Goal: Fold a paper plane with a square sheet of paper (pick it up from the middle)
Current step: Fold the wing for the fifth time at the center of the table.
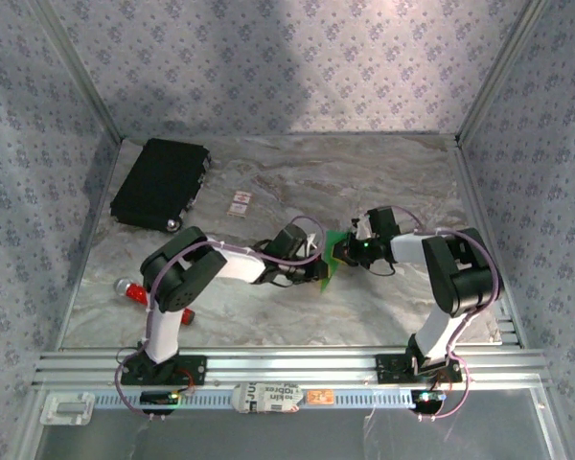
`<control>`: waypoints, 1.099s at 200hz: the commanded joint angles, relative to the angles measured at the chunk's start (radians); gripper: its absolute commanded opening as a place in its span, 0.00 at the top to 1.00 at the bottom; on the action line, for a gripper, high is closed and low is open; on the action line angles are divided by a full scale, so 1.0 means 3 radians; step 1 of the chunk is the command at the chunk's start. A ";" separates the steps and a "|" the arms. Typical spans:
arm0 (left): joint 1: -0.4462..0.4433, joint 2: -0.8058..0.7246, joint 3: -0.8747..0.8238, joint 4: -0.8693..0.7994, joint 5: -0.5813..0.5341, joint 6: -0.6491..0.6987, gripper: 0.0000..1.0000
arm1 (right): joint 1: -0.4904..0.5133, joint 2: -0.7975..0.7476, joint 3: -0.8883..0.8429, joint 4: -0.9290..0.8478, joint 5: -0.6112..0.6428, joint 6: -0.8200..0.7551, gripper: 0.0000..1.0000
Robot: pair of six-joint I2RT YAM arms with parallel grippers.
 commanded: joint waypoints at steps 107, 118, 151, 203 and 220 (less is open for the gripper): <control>0.0094 -0.0009 -0.0562 -0.0237 0.0139 -0.0070 1.00 | 0.0048 -0.0740 -0.0030 -0.0410 0.0312 -0.0056 0.89; 0.0098 -0.0005 -0.0569 -0.0238 0.0134 -0.0070 1.00 | 0.0115 -0.0710 -0.0012 -0.0391 0.0332 -0.0035 0.89; 0.0102 -0.0004 -0.0559 -0.0222 0.0136 -0.0076 1.00 | 0.0291 -0.0608 0.0032 -0.0364 0.0523 0.0024 0.90; 0.0102 0.0024 -0.0525 -0.0226 0.0159 -0.0070 1.00 | 0.0491 -0.0406 0.0149 -0.0304 0.0699 0.0050 0.90; 0.0098 0.0041 -0.0505 -0.0232 0.0168 -0.0070 1.00 | 0.0494 -0.0335 0.0184 -0.0304 0.0740 0.0049 0.90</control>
